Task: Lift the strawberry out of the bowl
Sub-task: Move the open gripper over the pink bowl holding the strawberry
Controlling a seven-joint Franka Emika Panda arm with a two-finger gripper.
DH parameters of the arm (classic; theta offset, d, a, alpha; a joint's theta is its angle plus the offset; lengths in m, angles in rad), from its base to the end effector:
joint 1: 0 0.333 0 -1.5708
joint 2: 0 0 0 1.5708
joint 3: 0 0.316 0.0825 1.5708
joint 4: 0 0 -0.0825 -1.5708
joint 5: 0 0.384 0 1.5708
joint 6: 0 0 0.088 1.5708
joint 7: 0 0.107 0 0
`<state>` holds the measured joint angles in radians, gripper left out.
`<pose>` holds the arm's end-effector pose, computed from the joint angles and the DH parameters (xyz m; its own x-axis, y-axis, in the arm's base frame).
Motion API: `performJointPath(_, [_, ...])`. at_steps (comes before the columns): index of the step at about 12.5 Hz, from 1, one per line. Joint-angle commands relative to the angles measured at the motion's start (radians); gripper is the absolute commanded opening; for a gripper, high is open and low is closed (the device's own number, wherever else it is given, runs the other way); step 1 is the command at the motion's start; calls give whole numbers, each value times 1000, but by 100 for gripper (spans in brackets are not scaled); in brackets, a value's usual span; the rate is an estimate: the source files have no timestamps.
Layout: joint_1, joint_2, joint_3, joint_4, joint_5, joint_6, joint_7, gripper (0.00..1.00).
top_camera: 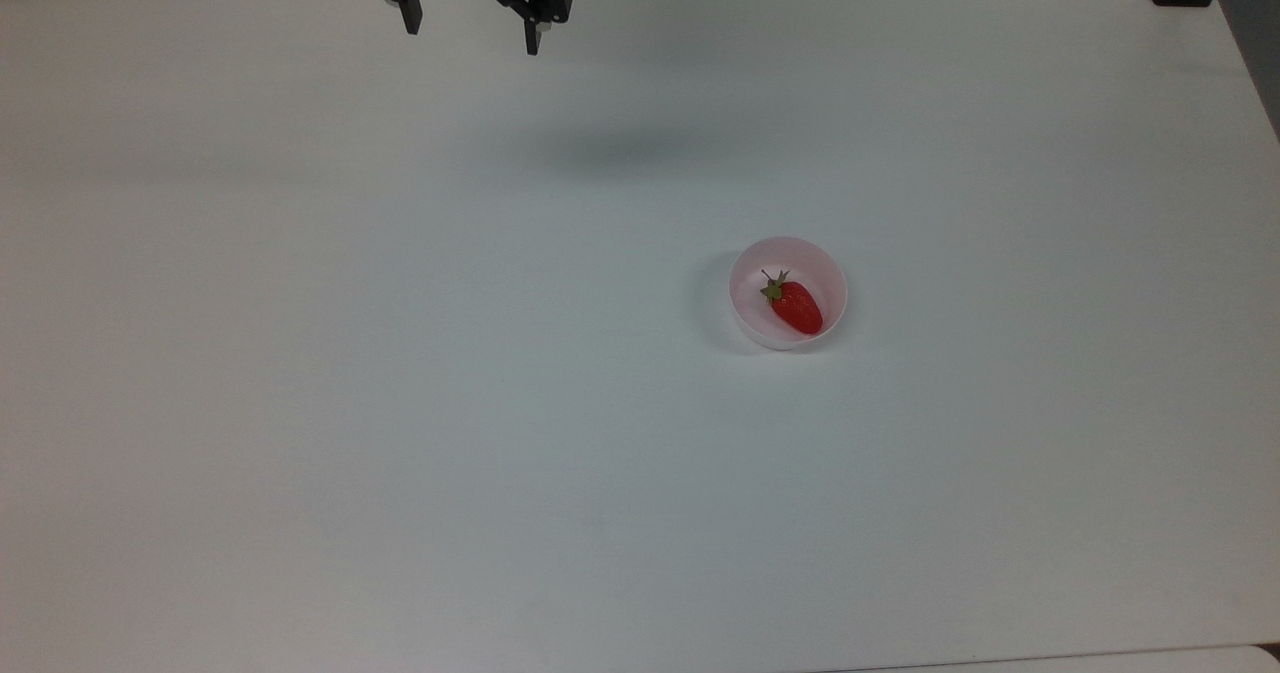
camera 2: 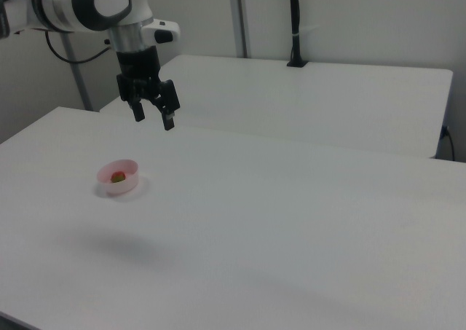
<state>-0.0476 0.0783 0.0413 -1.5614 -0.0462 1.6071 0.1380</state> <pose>0.5801 -0.0093 0.5878 0.9895 -0.1420 -0.0264 -0.1407 -0.9889 0.0469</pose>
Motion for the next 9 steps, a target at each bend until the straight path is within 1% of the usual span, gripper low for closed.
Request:
performJointPath(1, [5, -26, -6, -26, 6, -9, -20, 100])
performJointPath(7, [11, -23, -6, -26, 6, -9, -20, 100])
performJointPath(9, [14, 1, 5, -23, 14, 4, -15, 100])
